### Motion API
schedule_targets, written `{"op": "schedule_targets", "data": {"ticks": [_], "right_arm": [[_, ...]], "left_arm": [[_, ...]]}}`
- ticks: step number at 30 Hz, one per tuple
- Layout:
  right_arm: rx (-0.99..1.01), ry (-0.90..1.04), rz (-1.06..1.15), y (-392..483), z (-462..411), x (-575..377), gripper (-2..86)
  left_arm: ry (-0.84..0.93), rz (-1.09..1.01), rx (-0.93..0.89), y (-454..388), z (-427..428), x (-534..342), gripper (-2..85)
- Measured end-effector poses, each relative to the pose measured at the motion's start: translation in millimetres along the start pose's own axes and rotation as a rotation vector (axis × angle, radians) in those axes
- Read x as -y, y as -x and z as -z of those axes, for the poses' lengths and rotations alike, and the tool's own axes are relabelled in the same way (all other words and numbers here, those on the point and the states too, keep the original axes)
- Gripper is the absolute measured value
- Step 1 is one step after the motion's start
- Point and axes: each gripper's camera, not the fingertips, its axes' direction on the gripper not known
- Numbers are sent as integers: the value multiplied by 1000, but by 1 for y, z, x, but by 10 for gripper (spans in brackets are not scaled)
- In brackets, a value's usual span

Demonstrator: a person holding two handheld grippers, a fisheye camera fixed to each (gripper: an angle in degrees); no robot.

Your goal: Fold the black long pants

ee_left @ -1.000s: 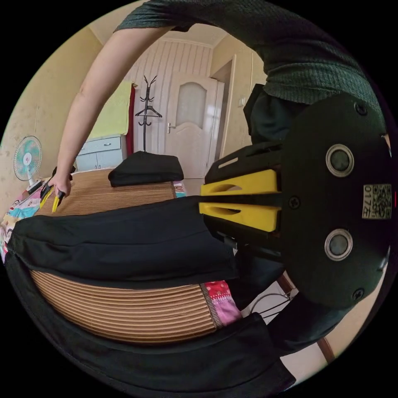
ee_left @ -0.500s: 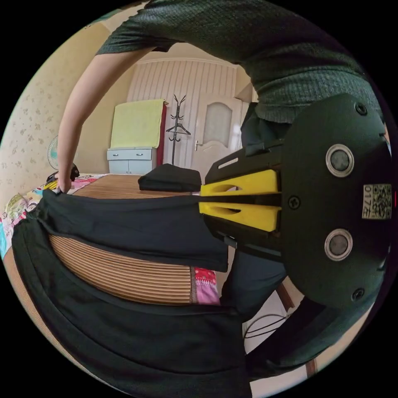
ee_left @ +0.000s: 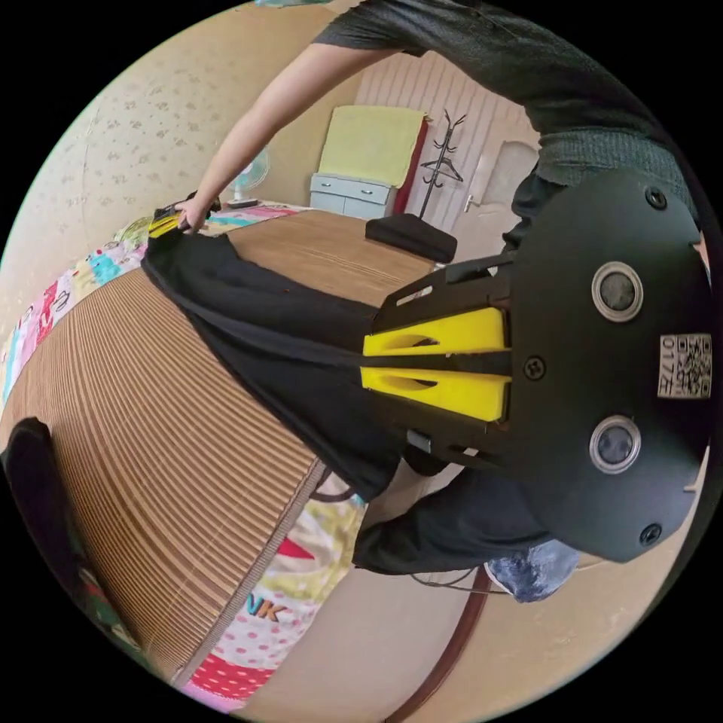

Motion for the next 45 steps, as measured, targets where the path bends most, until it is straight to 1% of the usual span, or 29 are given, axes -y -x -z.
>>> {"op": "schedule_targets", "data": {"ticks": [1,2,3,4,6,7,9,11,12,15,17,18,20,22,23,24,25,26,27,29,30,31,32,33,35,38,41,43,45], "right_arm": [[64,13,0,-9,0,-8,30],[155,69,7,-22,2,-26,29],[176,163,43,-27,7,-50,31],[159,218,67,-27,11,-64,31],[-13,423,153,-22,36,-141,37],[-65,462,158,-23,44,-162,38],[-254,563,100,-32,80,-253,50],[-380,611,-1,-42,107,-318,73],[-434,593,-70,-46,124,-356,86],[-420,546,-234,-56,141,-434,117],[-423,565,-318,-65,131,-471,121],[-419,568,-368,-71,123,-491,115],[-455,523,-428,-75,120,-513,77],[-428,482,-478,-80,126,-522,59],[-390,465,-476,-80,132,-522,51],[-395,464,-451,-75,139,-520,44],[-413,465,-431,-70,141,-518,42],[-449,470,-381,-59,146,-514,37],[-465,471,-332,-48,149,-512,33],[-471,453,-292,-36,152,-513,29],[-479,432,-292,-34,154,-516,27],[-483,420,-298,-35,154,-518,26],[-489,403,-314,-41,154,-524,23],[-493,401,-331,-51,151,-530,21],[-523,410,-360,-72,146,-541,18],[-496,380,-389,-99,142,-555,14],[-520,367,-402,-114,142,-566,12],[-604,390,-399,-121,141,-573,11],[-725,453,-386,-132,136,-580,11]], "left_arm": [[31,-2,12,6,0,8,26],[64,-22,13,9,0,15,27],[79,-35,15,10,-1,18,28],[110,-62,21,10,-1,24,28],[167,-108,37,10,-2,34,28],[205,-136,49,11,-1,40,28],[254,-175,52,11,1,50,27],[329,-217,37,14,6,64,27],[349,-228,33,14,7,68,26],[453,-289,37,13,10,85,25],[552,-331,63,10,11,100,22],[572,-336,77,8,12,104,21],[643,-412,99,-7,25,115,17],[676,-482,90,-18,39,118,16],[688,-512,46,-23,52,119,16],[693,-521,14,-25,59,120,16],[700,-528,-62,-25,71,123,15],[704,-519,-136,-23,82,126,14],[707,-513,-175,-21,87,128,14],[724,-487,-317,-8,98,136,12],[731,-472,-328,-3,99,138,12],[736,-442,-303,9,98,142,11],[733,-413,-224,21,94,145,11],[729,-405,-182,26,91,147,12],[721,-416,-71,38,80,149,12],[721,-468,49,43,68,146,12],[712,-480,100,48,67,137,13],[755,-461,78,53,63,129,17],[804,-457,63,53,58,120,23]]}}
